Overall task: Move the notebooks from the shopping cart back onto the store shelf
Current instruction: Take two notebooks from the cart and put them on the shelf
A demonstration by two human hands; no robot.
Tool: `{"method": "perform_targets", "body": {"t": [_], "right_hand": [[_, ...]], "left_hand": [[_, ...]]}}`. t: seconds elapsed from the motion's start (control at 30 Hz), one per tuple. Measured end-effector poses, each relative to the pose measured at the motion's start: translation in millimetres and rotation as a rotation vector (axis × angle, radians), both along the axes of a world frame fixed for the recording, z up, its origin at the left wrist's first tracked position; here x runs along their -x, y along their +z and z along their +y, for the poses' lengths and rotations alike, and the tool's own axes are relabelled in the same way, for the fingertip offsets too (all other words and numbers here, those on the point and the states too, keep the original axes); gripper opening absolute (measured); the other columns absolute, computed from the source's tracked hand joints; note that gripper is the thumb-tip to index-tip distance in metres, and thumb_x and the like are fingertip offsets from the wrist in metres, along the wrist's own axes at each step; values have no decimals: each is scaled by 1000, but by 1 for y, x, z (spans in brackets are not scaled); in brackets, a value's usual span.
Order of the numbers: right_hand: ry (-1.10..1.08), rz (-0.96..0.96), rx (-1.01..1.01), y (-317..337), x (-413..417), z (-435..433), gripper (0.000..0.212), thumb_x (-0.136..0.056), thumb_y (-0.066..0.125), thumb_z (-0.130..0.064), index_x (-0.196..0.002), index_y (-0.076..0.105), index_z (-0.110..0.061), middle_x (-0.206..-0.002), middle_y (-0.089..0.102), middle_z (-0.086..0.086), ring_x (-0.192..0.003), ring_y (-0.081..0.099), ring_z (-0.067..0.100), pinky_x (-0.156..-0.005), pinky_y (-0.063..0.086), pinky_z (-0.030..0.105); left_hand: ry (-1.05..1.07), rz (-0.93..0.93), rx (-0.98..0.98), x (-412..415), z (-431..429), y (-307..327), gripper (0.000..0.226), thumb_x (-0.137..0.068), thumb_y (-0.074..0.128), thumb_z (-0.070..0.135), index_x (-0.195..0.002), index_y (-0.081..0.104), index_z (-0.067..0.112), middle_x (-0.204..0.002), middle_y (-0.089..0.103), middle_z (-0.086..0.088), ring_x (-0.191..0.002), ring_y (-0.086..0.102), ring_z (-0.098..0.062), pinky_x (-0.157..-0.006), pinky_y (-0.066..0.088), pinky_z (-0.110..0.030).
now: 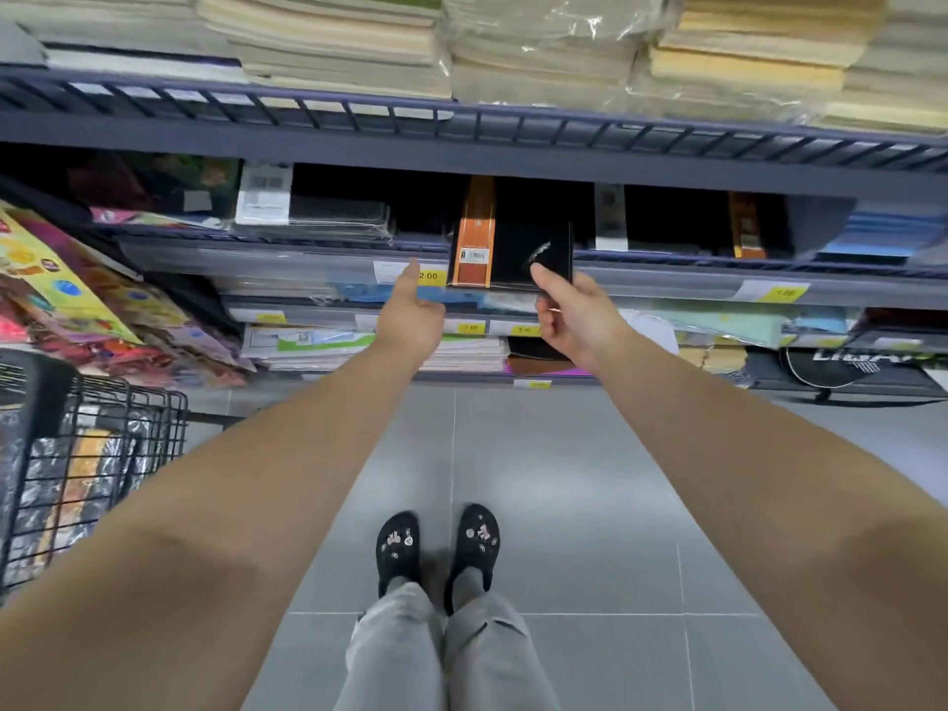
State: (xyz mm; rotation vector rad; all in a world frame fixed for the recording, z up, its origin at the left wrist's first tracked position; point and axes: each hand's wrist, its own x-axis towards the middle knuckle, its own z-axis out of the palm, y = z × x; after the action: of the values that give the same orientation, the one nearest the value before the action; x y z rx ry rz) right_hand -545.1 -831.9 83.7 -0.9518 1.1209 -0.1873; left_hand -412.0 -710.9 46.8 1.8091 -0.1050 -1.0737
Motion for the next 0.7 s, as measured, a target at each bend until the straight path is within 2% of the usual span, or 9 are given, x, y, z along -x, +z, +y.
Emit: {"method": "perform_targets", "body": {"t": [0.07, 0.1, 0.13, 0.2, 0.33, 0.4, 0.5, 0.63, 0.7], "right_hand": [[-65, 3, -36, -9, 2, 5, 18, -85, 70, -25, -88, 54, -16, -71, 56, -1, -60, 50, 8, -63, 48, 19], [-102, -11, -64, -14, 5, 9, 20, -85, 70, -24, -90, 54, -13, -75, 59, 0, -64, 54, 8, -69, 51, 20], [-125, -31, -94, -19, 7, 14, 20, -86, 69, -24, -92, 54, -12, -80, 61, 0, -67, 57, 8, -73, 52, 21], [-119, -53, -120, -26, 10, 22, 16, -89, 65, -26, -96, 58, -14, -88, 65, 0, -75, 61, 9, -76, 52, 21], [-157, -77, -105, -29, 1, 24, 11, -93, 59, -26, -95, 59, -15, -93, 67, 1, -83, 62, 11, -73, 53, 20], [-198, -75, -66, -29, -9, 21, 10, -95, 56, -22, -88, 57, -15, -88, 66, 1, -80, 62, 12, -75, 53, 22], [-240, -54, -26, -26, -24, 13, 12, -95, 55, -19, -84, 55, -17, -87, 64, 1, -78, 61, 12, -81, 52, 25], [-250, -61, 14, -26, -37, -1, 9, -95, 54, -15, -88, 57, -19, -92, 65, 0, -81, 60, 13, -85, 53, 27], [-232, -47, 40, -26, -41, -5, 6, -96, 53, -20, -92, 57, -23, -97, 65, -1, -84, 60, 13, -85, 53, 27]], "left_hand": [[-280, -290, -189, -5, 1, -10, 74, -96, 40, 6, -153, 3, 35, -69, 44, -4, -60, 43, -16, -66, 43, -29], [-391, -431, -272, -8, 0, -12, 80, -94, 45, 10, -151, -4, 37, -76, 52, -9, -63, 47, -20, -69, 45, -34], [-479, -520, -330, -10, -2, -12, 86, -92, 49, 15, -150, -9, 37, -95, 57, -14, -73, 53, -24, -74, 46, -38], [-595, -652, -436, -11, -8, -9, 92, -90, 56, 26, -151, -13, 31, -127, 43, -15, -103, 51, -30, -84, 44, -40], [-675, -939, -616, -3, -14, -10, 94, -88, 56, 41, -153, -7, 15, -146, 20, -14, -131, 28, -32, -101, 34, -41], [-676, -953, -620, -1, -14, -13, 95, -88, 56, 43, -152, -6, 11, -157, -1, -12, -144, 8, -32, -113, 21, -43], [-698, -915, -573, -3, -14, -17, 97, -88, 56, 38, -151, -13, 10, -159, -20, -6, -147, -15, -27, -120, 6, -41], [-699, -911, -540, -6, -11, -20, 100, -87, 59, 33, -150, -15, 9, -159, -22, -5, -147, -16, -23, -121, 2, -38], [-710, -913, -548, -6, -11, -20, 103, -86, 60, 33, -150, -17, 10, -158, -23, -4, -147, -16, -24, -121, 1, -39]]}}
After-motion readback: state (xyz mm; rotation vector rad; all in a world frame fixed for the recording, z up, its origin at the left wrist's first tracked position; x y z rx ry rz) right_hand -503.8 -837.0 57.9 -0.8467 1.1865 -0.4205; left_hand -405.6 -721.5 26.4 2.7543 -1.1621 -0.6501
